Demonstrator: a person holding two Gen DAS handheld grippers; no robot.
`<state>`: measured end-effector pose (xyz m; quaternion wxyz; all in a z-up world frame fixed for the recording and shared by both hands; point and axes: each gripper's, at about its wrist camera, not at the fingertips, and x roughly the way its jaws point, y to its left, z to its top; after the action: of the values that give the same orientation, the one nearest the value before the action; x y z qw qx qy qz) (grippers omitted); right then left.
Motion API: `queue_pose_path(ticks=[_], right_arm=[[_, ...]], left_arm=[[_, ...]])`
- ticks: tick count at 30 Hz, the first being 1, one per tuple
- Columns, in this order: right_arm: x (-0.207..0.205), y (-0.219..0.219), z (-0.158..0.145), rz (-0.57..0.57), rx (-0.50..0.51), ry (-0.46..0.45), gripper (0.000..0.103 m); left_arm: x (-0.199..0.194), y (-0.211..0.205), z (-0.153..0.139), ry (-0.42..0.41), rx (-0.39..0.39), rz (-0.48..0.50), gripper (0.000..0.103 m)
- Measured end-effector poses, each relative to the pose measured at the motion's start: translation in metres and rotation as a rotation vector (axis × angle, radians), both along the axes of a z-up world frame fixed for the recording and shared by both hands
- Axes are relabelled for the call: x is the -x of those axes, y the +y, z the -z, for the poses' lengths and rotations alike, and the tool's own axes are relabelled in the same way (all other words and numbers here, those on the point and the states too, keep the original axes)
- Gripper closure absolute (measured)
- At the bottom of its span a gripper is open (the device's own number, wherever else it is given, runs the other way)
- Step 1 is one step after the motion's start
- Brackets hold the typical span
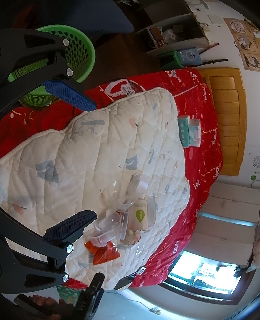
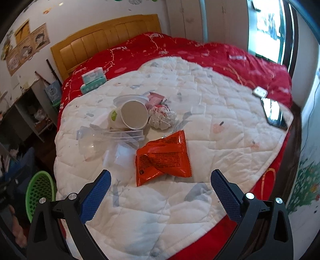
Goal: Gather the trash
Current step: 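Grasp the orange snack packet with the right tool while the left tool grasps the clear plastic cup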
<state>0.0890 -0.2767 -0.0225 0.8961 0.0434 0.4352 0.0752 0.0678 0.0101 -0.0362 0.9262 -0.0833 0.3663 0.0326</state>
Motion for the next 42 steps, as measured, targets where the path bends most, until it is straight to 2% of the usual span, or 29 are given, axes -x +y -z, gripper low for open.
queue_pose_path(ticks=[12,19,27,34,39,42], right_arm=[[-0.054,-0.015,0.036,0.122,-0.207,0.192,0.006],[-0.079,-0.003,0.052,0.089,-0.068,0.21,0.006],[-0.088,-0.002,0.06,0.049,-0.066,0.21,0.006],[-0.092,0.01,0.069,0.016,0.014,0.228,0.008],[-0.084,0.01,0.068,-0.003,0.04,0.209,0.025],[-0.079,0.005,0.065,0.0,0.043,0.198,0.028]], left_arm=[[-0.01,0.011,0.014,0.019,0.02,-0.002,0.005],[-0.017,0.014,0.018,0.025,0.026,0.007,0.005],[-0.028,0.008,0.025,0.041,0.021,0.029,0.005],[-0.035,-0.003,0.028,0.044,0.025,0.07,0.005],[-0.046,-0.011,0.029,0.047,0.05,0.108,0.006],[-0.055,-0.018,0.029,0.043,0.069,0.148,0.007]])
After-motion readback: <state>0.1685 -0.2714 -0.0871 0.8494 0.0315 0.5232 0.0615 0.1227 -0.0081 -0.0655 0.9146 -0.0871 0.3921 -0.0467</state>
